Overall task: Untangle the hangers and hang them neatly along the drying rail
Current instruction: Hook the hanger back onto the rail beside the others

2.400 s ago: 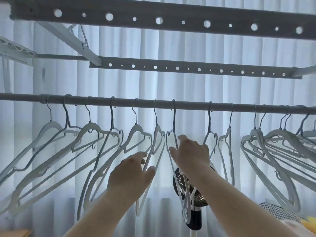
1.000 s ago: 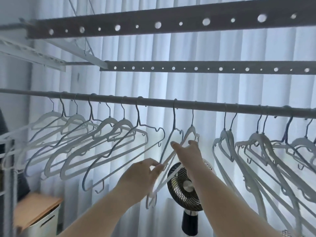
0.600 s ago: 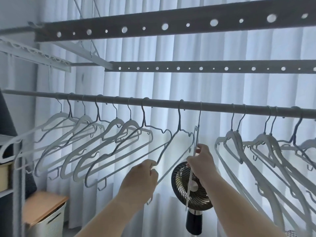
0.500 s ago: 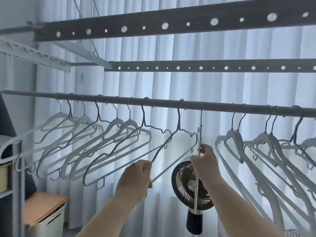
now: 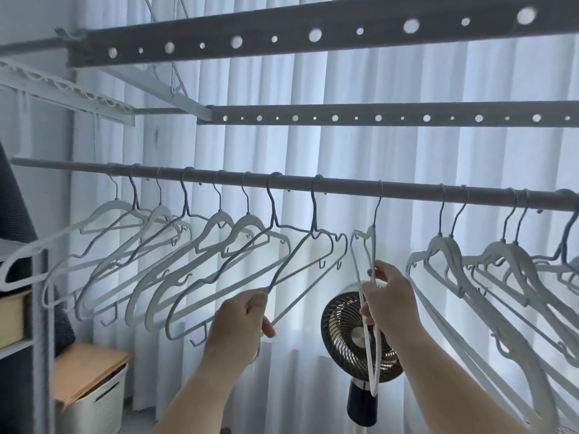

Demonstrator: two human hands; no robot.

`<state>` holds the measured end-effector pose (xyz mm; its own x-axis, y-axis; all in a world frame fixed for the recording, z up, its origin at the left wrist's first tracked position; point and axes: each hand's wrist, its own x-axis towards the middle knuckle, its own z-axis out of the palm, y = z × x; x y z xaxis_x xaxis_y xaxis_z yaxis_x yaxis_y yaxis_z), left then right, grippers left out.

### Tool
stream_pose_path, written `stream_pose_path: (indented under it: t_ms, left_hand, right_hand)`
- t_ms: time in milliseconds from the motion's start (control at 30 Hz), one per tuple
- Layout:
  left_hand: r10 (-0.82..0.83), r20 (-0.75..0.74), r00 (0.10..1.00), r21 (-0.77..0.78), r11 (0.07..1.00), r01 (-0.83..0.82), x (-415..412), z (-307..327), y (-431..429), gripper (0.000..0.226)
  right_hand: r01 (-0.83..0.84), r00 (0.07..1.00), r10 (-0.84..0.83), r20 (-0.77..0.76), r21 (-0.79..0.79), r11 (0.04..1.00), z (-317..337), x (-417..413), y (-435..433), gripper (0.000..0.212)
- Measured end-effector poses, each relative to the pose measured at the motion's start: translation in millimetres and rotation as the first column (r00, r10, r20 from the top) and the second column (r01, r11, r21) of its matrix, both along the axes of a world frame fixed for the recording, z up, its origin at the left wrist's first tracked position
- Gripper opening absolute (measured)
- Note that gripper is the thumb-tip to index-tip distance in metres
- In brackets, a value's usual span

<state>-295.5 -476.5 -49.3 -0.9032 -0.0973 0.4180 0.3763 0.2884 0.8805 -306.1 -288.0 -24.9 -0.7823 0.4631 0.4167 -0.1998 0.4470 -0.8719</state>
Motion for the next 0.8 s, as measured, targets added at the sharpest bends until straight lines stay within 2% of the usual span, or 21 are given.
stream_pose_path:
  t_ms: [133,333,567,800]
  left_hand:
    - [0.059,-0.058,0.997,-0.007,0.998,-0.059,0.6,0.7,-7.1,0.018]
    - [0.090,-0.057,0.994,-0.007,0.996,-0.090,-1.1,-0.1,-10.6,0.022]
    - [0.086,-0.075,0.993,-0.019,0.996,-0.088,-5.4,-0.2,-13.5,0.018]
    - [0.074,-0.083,0.994,-0.038,0.996,-0.077,-5.3,0.7,-13.2,0.018]
  right_hand:
    - [0.009,1.000,-0.009,-0.001,0.019,1.000,0.4,2.0,-2.5,0.041]
    - [0.015,1.000,-0.015,-0.002,0.041,0.999,1.0,4.6,0.4,0.045]
    - [0.023,1.000,-0.023,0.021,0.038,0.999,2.4,3.7,2.3,0.044]
    - [-0.002,1.000,0.000,0.015,0.099,0.995,8.3,4.4,-12.3,0.040]
